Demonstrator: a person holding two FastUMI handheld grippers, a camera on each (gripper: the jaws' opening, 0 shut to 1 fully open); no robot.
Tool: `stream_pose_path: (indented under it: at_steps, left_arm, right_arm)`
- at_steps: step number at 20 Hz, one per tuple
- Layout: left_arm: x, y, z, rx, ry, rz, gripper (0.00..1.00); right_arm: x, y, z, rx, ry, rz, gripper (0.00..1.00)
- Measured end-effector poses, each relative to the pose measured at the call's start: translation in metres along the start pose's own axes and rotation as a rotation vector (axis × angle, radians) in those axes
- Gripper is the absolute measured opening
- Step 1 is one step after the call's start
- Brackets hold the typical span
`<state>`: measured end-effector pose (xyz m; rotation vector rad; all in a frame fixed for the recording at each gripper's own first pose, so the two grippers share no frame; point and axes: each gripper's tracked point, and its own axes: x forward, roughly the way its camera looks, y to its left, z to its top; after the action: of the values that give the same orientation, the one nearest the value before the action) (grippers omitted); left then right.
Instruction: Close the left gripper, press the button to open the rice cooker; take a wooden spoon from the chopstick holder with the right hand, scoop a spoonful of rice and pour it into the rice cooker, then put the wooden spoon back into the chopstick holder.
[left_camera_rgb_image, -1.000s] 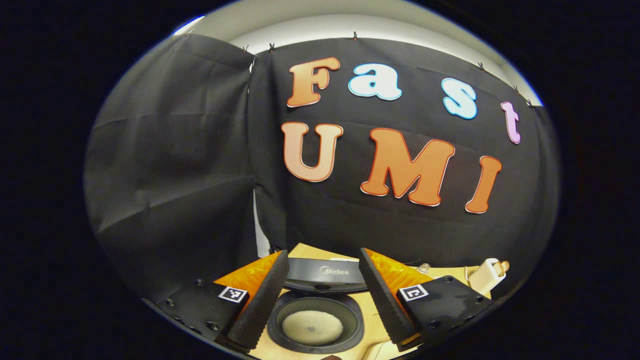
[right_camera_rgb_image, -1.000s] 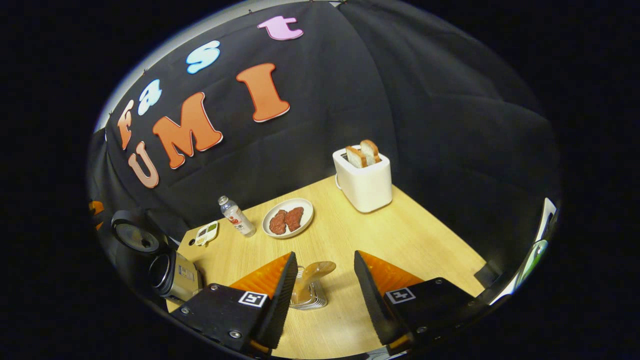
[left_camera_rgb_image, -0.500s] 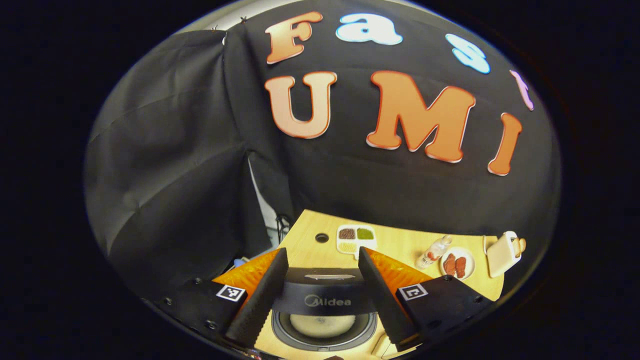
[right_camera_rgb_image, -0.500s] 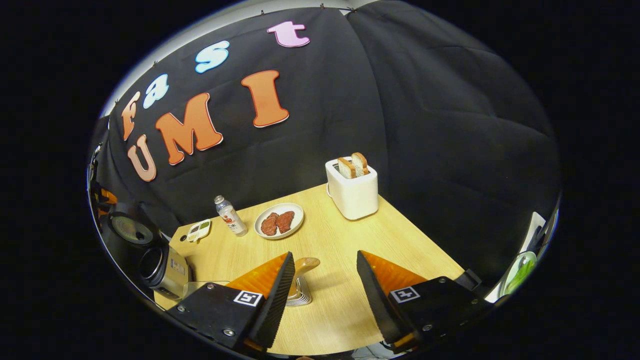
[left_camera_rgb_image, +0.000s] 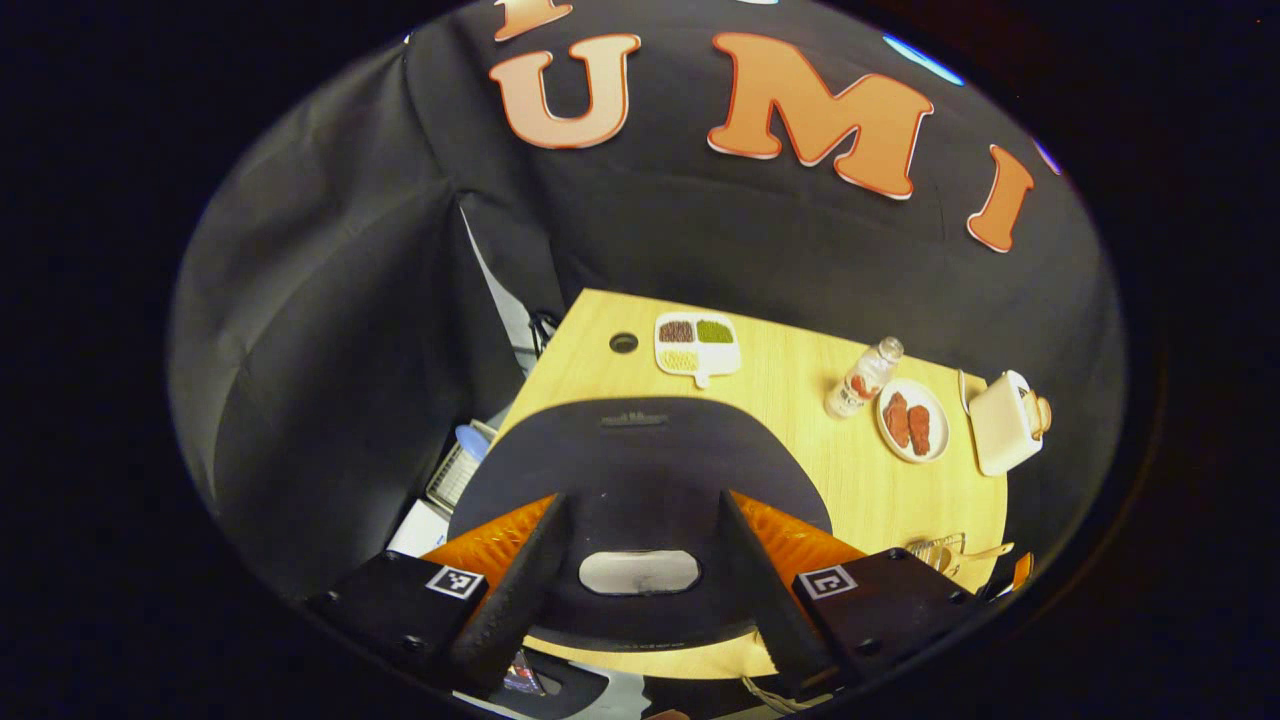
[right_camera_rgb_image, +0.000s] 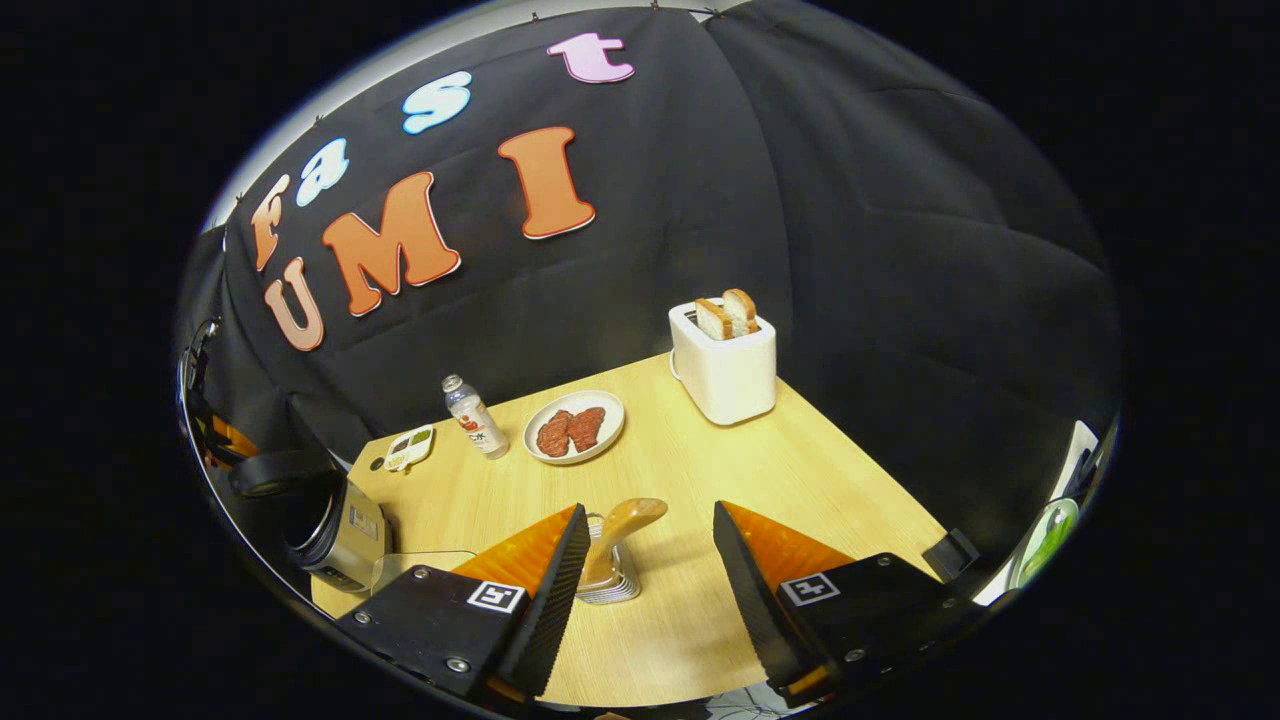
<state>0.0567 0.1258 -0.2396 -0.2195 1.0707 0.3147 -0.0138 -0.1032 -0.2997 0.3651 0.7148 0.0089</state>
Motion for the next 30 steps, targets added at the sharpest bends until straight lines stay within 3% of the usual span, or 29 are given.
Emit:
stream_pose_path:
  at_steps: [7, 16, 20, 25, 30]
  left_arm:
    - [0.045, -0.005, -0.081, 0.019, 0.268, 0.001, 0.99]
    - [0.054, -0.009, -0.080, 0.053, 0.316, 0.006, 0.97]
    - [0.053, -0.009, -0.081, 0.065, 0.220, 0.002, 0.98]
    - [0.047, -0.009, -0.079, 0.081, 0.008, 0.001, 0.98]
    - [0.033, -0.005, -0.071, 0.071, -0.212, 0.077, 0.99]
  right_arm:
    - [0.007, 0.029, -0.004, -0.042, 0.023, 0.054, 0.78]
    - [0.011, 0.068, -0.008, -0.147, 0.024, 0.102, 0.78]
    - [0.008, 0.093, 0.003, -0.215, -0.026, 0.144, 0.78]
    - [-0.001, 0.119, 0.020, -0.298, -0.111, 0.190, 0.78]
    - [-0.011, 0.141, 0.037, -0.332, -0.188, 0.236, 0.78]
